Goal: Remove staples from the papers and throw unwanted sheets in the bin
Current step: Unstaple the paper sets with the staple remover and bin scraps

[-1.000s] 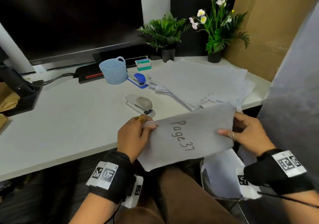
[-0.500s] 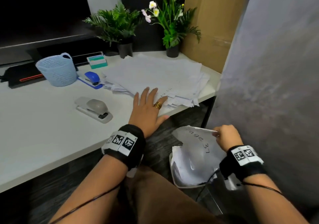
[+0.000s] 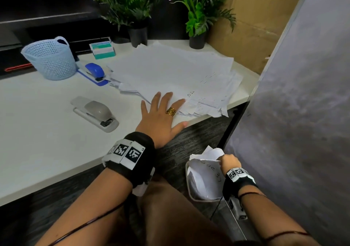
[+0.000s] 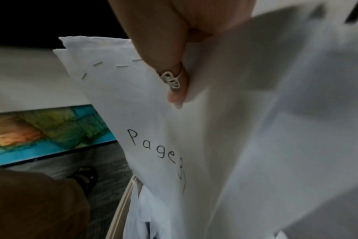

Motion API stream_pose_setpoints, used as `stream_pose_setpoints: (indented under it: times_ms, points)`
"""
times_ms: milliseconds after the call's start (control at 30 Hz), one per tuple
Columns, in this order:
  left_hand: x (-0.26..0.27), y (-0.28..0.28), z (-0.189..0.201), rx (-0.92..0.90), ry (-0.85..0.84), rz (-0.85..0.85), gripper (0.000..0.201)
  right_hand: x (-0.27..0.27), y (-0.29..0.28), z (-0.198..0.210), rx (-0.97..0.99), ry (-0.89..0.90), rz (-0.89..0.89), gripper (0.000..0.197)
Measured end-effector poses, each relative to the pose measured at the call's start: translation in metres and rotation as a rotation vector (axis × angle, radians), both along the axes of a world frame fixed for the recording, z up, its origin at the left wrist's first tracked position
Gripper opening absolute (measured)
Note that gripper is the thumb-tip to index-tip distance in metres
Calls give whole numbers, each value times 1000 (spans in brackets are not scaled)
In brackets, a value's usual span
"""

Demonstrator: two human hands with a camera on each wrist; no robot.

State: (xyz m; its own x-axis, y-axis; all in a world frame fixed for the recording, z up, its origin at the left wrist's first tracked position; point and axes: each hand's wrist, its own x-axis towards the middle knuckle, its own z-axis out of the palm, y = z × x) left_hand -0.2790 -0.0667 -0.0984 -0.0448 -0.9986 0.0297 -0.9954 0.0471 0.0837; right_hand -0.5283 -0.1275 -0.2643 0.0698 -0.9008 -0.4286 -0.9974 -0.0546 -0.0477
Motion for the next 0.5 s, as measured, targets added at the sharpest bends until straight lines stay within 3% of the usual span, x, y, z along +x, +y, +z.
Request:
stream_pose_setpoints:
  times_ms: [133,233,333,367,433,500]
  points:
    - [0,-1,-2,-15,-10,5,67,7,-6,-43,155,-162,66,40]
    - [1,-1,-2,-20,-21,9,68,-3,-7,-76,255,-226,68,72]
    - [-1,-1,-1,-17,-16,11,68,-4,0,-73,273,-170,93,107]
    - [-1,0,-1,-19,-14,12,68,-5,2,-71,287,-153,121,106]
    - [-1,0,0,-19,-10,15,68,-6,1,-72,306,-143,124,81]
    - [-1,0,1,-14,-1,18,68,-2,2,-64,245,-186,83,77]
